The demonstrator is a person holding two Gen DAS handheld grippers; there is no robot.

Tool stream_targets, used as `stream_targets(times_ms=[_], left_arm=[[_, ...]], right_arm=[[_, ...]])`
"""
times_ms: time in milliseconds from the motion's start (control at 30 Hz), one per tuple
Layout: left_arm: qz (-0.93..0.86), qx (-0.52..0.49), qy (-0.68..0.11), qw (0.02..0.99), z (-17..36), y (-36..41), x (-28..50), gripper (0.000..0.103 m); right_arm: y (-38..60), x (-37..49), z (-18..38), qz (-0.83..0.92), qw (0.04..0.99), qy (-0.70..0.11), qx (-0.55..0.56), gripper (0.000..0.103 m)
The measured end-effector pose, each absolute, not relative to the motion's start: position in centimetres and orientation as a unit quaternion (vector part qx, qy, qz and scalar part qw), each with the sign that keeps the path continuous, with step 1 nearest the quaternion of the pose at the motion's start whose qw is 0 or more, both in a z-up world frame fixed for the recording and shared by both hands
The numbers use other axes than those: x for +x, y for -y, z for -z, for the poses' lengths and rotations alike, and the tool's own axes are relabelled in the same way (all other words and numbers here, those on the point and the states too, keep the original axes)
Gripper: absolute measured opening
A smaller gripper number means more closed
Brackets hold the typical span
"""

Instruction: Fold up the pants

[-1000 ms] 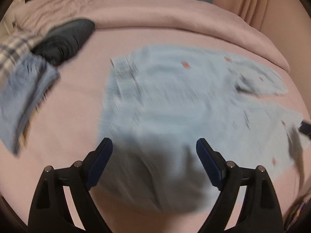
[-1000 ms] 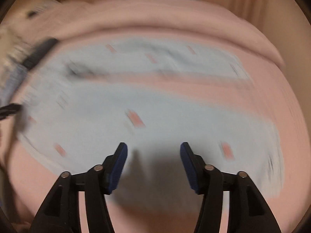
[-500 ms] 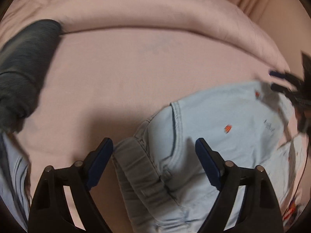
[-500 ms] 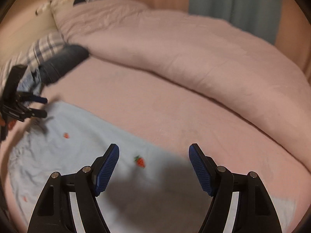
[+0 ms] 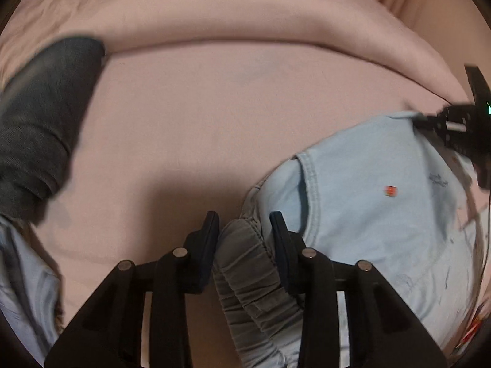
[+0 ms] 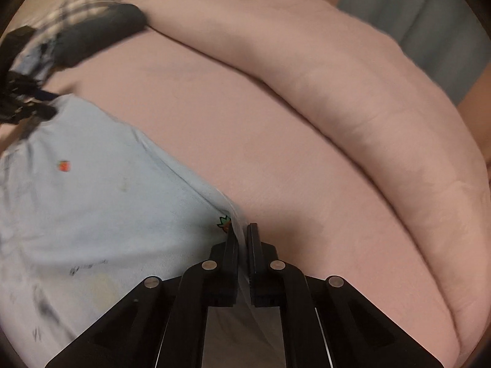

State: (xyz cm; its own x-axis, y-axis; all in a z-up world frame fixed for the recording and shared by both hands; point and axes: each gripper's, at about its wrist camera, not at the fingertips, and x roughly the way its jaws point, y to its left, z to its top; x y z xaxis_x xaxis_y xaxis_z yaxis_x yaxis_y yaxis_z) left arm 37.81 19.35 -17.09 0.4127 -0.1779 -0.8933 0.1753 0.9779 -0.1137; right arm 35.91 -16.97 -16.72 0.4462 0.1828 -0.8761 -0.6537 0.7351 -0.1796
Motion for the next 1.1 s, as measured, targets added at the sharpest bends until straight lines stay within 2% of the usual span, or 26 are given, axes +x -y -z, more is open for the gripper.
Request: stream_targets(times_ms=[67, 167, 233, 300, 367, 400, 433, 500, 533, 567, 600, 667, 733, 933, 1033, 1100], left_arm=[[0.104, 0.004, -0.531, 0.841, 16.8, -19.3, 37.8, 0.041], [0.09, 0.019, -0.518, 0.85, 15.1, -19.5, 37.4, 0.062], [0.106, 0.004, -0.495, 0.863, 13.8, -20.3, 36.7, 0.089], [0.126, -0.016, -0.484, 0.866, 13.3, -20.3, 37.0, 0.094], [0.13, -0.011, -0.505, 0.853, 14.3, -19.5, 38.2, 0.093], [0.123, 0.006, -0.524, 0.843, 15.2, -19.0, 38.9, 0.083], [0.122, 0.025, -0.545, 0.829, 16.3, -18.6, 39.5, 0.059], [0.134, 0.046, -0.565, 0.813, 17.4, -17.7, 39.7, 0.046], [0.141, 0.052, -0.557, 0.817, 17.1, -17.5, 39.6, 0.03], [0.145, 0.05, -0.553, 0.819, 16.7, -17.3, 39.5, 0.026], [0.139, 0.047, -0.551, 0.821, 16.5, -17.4, 39.5, 0.025], [0.126, 0.051, -0.546, 0.827, 15.9, -17.0, 39.0, 0.021], [0.12, 0.07, -0.532, 0.835, 14.7, -16.3, 37.4, 0.01], [0.082, 0.113, -0.463, 0.875, 9.9, -15.9, 32.0, 0.007], [0.083, 0.149, -0.411, 0.896, 8.1, -14.6, 28.2, 0.007], [0.086, 0.157, -0.389, 0.904, 7.8, -14.3, 24.8, 0.006]], right_arm=[[15.8, 35.4, 17.6, -0.245, 0.807, -0.457, -0.282, 0.004], [17.1, 34.9, 15.9, -0.255, 0.808, -0.465, -0.255, 0.007], [18.2, 34.5, 14.5, -0.263, 0.813, -0.458, -0.247, 0.025], [19.1, 34.4, 13.8, -0.259, 0.813, -0.461, -0.244, 0.067], [19.8, 34.9, 13.9, -0.249, 0.811, -0.47, -0.243, 0.071], [20.0, 35.4, 14.3, -0.246, 0.808, -0.48, -0.237, 0.071], [20.4, 35.7, 15.2, -0.243, 0.798, -0.505, -0.223, 0.071], [20.6, 36.1, 17.0, -0.24, 0.777, -0.538, -0.223, 0.071], [20.6, 35.5, 17.3, -0.242, 0.78, -0.53, -0.228, 0.07], [20.6, 34.8, 17.0, -0.257, 0.783, -0.518, -0.228, 0.05], [20.6, 34.2, 16.7, -0.272, 0.781, -0.516, -0.221, 0.023], [19.9, 32.0, 16.0, -0.277, 0.784, -0.495, -0.252, 0.008], [19.0, 29.5, 15.2, -0.267, 0.788, -0.472, -0.291, 0.005], [20.6, 22.1, 8.3, -0.231, 0.84, -0.384, -0.305, 0.004], [22.4, 15.6, 3.9, -0.235, 0.863, -0.325, -0.309, 0.004], [22.8, 11.6, 2.9, -0.243, 0.865, -0.311, -0.309, 0.005]])
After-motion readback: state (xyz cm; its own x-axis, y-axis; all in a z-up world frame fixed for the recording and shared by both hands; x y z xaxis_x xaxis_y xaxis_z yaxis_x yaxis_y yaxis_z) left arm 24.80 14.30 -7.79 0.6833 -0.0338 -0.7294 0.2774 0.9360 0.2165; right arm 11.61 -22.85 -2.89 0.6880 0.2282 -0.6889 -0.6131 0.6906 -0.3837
